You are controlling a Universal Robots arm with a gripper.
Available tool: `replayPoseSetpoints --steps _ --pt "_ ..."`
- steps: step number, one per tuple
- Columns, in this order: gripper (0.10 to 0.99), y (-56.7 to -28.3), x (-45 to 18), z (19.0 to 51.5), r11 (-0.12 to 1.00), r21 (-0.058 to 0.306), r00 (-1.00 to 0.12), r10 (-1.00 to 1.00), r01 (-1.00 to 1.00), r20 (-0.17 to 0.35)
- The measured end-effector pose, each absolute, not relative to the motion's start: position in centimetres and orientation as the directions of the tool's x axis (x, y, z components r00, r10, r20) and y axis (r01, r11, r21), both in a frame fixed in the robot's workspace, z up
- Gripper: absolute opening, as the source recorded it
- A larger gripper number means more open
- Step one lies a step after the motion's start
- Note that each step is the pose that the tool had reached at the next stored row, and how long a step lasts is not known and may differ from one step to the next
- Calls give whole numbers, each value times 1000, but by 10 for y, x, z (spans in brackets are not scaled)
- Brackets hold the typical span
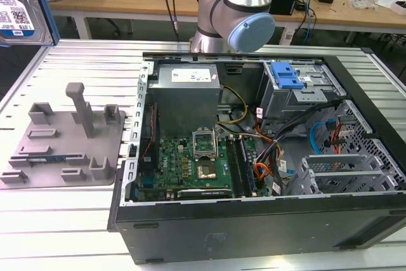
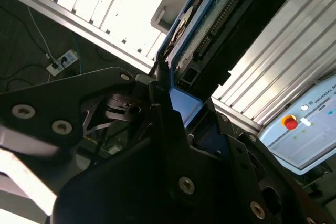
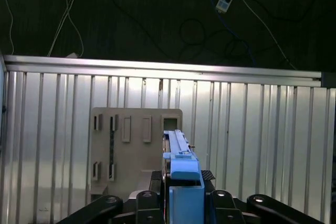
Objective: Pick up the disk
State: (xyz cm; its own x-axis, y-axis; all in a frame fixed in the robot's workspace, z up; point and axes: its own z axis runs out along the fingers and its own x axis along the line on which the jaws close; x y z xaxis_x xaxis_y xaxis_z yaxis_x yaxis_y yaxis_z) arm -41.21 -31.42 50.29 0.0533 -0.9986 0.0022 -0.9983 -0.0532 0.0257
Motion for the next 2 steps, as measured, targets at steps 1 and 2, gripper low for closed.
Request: replayPoseSetpoints --steps 1,2 --pt "373 -314 -412 503 -53 26 53 -999 -998 2" --pt "373 -314 -412 503 -53 26 53 -999 -998 2"
